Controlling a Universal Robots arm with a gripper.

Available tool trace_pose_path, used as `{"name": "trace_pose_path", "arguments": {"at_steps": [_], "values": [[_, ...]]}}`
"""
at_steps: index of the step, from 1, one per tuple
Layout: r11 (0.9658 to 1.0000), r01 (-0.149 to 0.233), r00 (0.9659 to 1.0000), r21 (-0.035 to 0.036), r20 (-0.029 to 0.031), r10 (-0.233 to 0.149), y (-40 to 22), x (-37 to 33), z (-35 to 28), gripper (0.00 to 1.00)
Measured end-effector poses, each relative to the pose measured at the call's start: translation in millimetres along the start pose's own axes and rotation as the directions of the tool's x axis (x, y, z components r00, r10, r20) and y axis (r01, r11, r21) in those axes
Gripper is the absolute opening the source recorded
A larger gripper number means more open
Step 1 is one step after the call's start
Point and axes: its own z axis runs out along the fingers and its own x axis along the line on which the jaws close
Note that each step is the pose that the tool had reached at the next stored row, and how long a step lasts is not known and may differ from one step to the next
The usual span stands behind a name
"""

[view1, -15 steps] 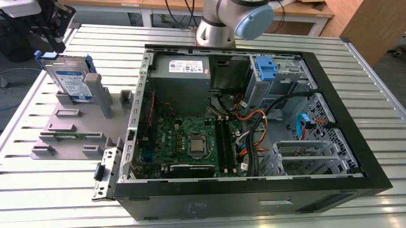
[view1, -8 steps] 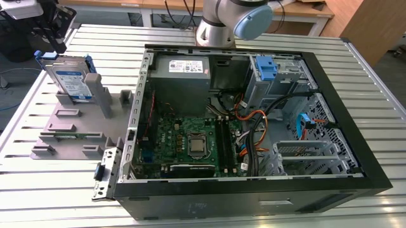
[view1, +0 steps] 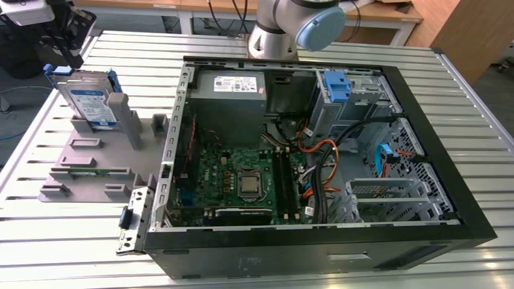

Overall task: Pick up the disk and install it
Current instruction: 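Reach for the disk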

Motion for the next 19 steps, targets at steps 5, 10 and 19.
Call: {"name": "trace_pose_path", "arguments": {"at_steps": [5, 10, 19], "values": [[1.0000, 0.000, 1.0000, 0.0001, -0.0022, 0.000, -0.1, 0.0, 0.1, 0.11], [0.9998, 0.019, 0.9998, 0.0000, -0.0029, -0.019, -0.1, 0.4, 1.6, 0.11], [0.9993, 0.037, 0.9993, -0.0002, -0.0036, -0.037, 0.4, 2.8, 6.6, 0.11]]}}
